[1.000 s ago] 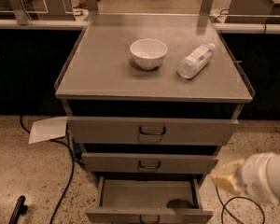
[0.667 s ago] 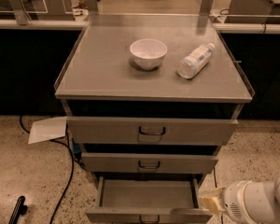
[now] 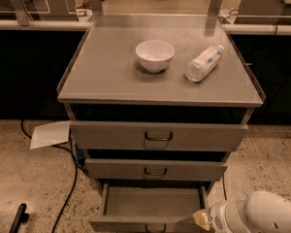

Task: Close bottom drawer

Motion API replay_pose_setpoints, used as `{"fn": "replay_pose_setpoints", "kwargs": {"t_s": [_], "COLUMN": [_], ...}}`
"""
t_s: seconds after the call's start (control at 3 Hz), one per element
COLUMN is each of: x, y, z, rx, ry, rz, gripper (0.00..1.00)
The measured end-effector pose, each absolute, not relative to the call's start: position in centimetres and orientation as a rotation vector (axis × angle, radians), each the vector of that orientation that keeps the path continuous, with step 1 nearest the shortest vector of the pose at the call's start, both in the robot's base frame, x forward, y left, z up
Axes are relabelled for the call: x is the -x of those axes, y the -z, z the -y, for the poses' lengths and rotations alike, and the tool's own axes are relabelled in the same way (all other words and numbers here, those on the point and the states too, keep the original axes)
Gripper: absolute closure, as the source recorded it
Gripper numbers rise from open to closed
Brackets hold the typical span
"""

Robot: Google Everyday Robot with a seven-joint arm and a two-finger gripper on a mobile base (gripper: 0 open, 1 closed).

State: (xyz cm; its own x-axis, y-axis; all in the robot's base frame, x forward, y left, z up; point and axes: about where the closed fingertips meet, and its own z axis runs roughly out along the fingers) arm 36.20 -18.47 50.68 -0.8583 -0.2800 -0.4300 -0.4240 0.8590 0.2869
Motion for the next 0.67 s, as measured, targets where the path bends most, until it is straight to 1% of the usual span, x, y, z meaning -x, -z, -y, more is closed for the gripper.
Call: {"fn": "replay_pose_setpoints", "kwargs": {"t_s": [0.33, 0.67], "x": [-36.64, -36.12], "y": [-50.02, -49.22], "z": [18.14, 18.79], "rx": [0.522, 0.442], "ry": [-0.533, -0.528], "rz": [-2.657, -2.636], "gripper": [1.0, 1.0]}}
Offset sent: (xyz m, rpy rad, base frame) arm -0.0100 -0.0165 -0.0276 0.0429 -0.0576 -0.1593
